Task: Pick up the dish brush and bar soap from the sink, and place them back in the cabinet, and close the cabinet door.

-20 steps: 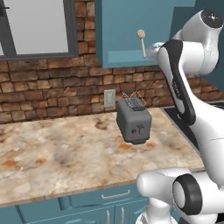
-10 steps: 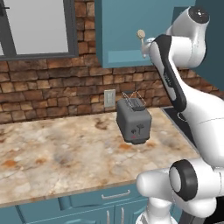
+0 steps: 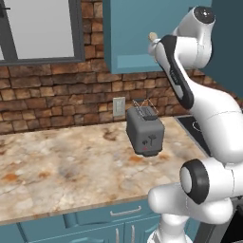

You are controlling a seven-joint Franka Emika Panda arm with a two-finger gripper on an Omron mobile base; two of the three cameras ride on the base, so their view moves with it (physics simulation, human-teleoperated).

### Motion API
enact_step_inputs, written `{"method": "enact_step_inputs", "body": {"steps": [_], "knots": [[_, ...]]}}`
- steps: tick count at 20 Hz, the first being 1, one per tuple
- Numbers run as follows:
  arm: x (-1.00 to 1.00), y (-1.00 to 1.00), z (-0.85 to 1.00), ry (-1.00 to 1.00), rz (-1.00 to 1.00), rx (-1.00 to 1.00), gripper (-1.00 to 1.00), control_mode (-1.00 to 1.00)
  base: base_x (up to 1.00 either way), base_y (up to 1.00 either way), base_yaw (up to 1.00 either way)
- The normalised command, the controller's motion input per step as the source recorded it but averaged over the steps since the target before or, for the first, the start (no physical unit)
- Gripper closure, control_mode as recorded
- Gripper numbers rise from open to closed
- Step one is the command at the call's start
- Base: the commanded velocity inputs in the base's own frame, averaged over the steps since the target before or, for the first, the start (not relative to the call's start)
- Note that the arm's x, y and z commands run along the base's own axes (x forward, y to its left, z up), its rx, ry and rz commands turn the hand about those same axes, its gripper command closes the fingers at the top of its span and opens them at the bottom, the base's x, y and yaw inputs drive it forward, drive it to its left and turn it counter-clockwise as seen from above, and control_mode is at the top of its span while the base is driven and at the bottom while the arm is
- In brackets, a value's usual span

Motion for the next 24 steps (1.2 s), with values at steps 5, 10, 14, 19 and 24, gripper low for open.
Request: {"method": "enact_step_inputs", "body": {"steps": [5,10,14,19,24], "knots": [[0.17,0.00,-0.18,-0.05,0.00,0.00,1.00,-1.00,0.00,0.00,0.00],[0.11,0.00,-0.27,-0.14,0.00,0.00,1.00,-1.00,0.00,0.00,0.00],[0.25,0.00,-0.24,-0.15,0.00,0.00,1.00,-1.00,0.00,0.00,0.00],[0.41,0.00,-0.03,-0.06,0.00,0.00,1.00,-1.00,0.00,0.00,0.00],[0.42,0.00,0.03,0.00,0.00,0.02,1.00,-1.00,0.00,0.00,0.00]]}}
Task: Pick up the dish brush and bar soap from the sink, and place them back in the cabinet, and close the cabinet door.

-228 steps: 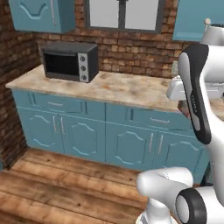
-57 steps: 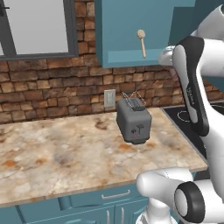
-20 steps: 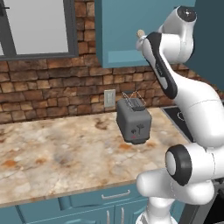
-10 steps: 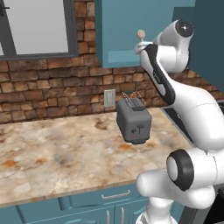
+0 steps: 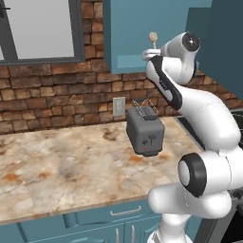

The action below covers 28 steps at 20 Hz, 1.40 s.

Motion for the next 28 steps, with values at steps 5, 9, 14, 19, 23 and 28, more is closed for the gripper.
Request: {"method": "enact_step_inputs", "body": {"steps": [5,9,14,19,23,28], "knots": [[0.43,0.00,0.03,0.00,0.00,0.01,1.00,-1.00,0.00,0.00,0.00],[0.45,0.00,0.00,0.00,0.00,0.00,1.00,-1.00,0.00,0.00,0.00],[0.41,0.00,0.00,0.00,0.00,0.00,1.00,-1.00,0.00,0.00,0.00],[0.37,0.00,0.00,0.00,0.00,0.00,1.00,-1.00,0.00,0.00,0.00],[0.33,0.00,-0.04,0.00,0.00,0.00,1.00,-1.00,0.00,0.00,0.00],[0.31,0.00,-0.10,0.00,0.00,0.00,1.00,-1.00,0.00,0.00,0.00]]}}
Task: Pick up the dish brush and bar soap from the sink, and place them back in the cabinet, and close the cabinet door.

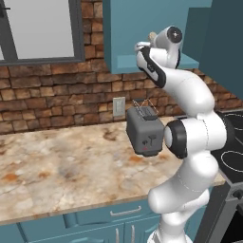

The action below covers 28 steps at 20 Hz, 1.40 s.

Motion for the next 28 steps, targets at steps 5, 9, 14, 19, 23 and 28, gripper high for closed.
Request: {"method": "enact_step_inputs", "body": {"steps": [5,9,14,19,23,28], "knots": [[0.17,0.00,-0.04,0.00,0.00,0.00,1.00,-1.00,0.00,0.00,0.00],[0.04,0.00,0.00,0.00,0.00,0.00,-1.00,-1.00,0.00,0.00,0.00],[0.00,0.00,0.00,0.00,0.00,0.00,-1.00,-1.00,0.00,0.00,0.00],[0.00,0.00,0.00,0.00,0.00,0.00,-1.00,-1.00,0.00,0.00,0.00],[0.00,0.00,0.00,0.00,0.00,0.00,-1.00,-1.00,0.00,0.00,0.00],[0.00,0.00,0.00,0.00,0.00,0.00,-1.00,-1.00,0.00,0.00,0.00]]}}
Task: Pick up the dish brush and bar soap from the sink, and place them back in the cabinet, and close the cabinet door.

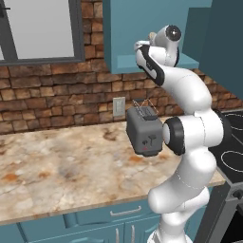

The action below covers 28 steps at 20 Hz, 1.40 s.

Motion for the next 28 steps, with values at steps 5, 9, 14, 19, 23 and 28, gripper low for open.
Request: {"method": "enact_step_inputs", "body": {"steps": [5,9,14,19,23,28], "knots": [[-0.05,0.00,-0.04,0.00,0.00,0.00,-1.00,-1.00,0.00,0.00,0.00],[-0.16,0.00,-0.05,-0.04,0.00,0.00,-1.00,-1.00,0.00,0.00,0.00],[-0.40,0.00,0.00,-0.09,0.00,0.00,-1.00,-1.00,0.00,0.00,0.00],[-0.52,0.00,0.00,-0.11,0.00,0.00,-1.00,-1.00,0.00,0.00,0.00],[-0.56,0.00,0.03,-0.05,0.00,0.00,-1.00,-1.00,0.00,0.00,0.00],[-0.53,0.00,0.11,-0.04,0.00,0.00,-1.00,-1.00,0.00,0.00,0.00]]}}
